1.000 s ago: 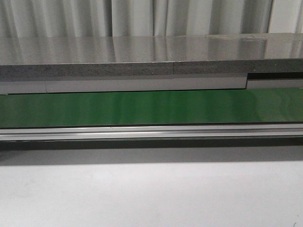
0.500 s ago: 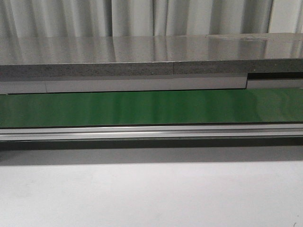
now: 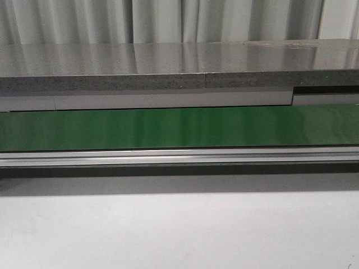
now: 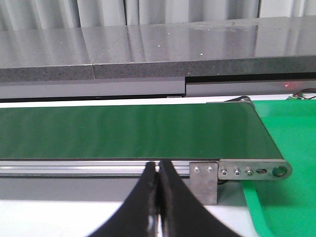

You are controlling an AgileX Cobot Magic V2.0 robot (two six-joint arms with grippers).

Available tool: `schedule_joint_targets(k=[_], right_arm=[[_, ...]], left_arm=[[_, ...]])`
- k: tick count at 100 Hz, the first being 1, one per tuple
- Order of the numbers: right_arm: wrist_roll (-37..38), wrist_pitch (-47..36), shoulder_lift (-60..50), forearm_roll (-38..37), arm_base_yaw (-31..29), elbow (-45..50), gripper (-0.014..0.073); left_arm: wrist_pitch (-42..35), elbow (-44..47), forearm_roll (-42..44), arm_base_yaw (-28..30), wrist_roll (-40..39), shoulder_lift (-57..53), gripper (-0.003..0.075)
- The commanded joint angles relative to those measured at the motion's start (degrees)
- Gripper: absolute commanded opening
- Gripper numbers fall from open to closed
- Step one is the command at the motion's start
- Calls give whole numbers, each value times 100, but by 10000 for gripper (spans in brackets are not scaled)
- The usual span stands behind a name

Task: Move button from left to right
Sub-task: 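Lift the button with the left gripper and set it on the green belt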

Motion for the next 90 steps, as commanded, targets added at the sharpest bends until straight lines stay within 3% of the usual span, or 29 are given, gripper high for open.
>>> schedule_joint_targets(k=[1, 16, 35, 47, 90], right_arm=[[-17, -433, -115, -29, 9, -84, -67], [-17, -433, -115, -29, 9, -84, -67], [-17, -433, -115, -29, 9, -84, -67], [-17, -433, -115, -29, 9, -84, -67], [-17, -433, -115, -29, 9, -84, -67]], left_arm=[[-65, -130, -54, -1, 0, -132, 546], [-40, -130, -54, -1, 0, 29, 488], [-40, -130, -54, -1, 0, 41, 217], [12, -139, -54, -1, 0, -26, 105], [215, -575, -225, -208, 180, -1297, 84]])
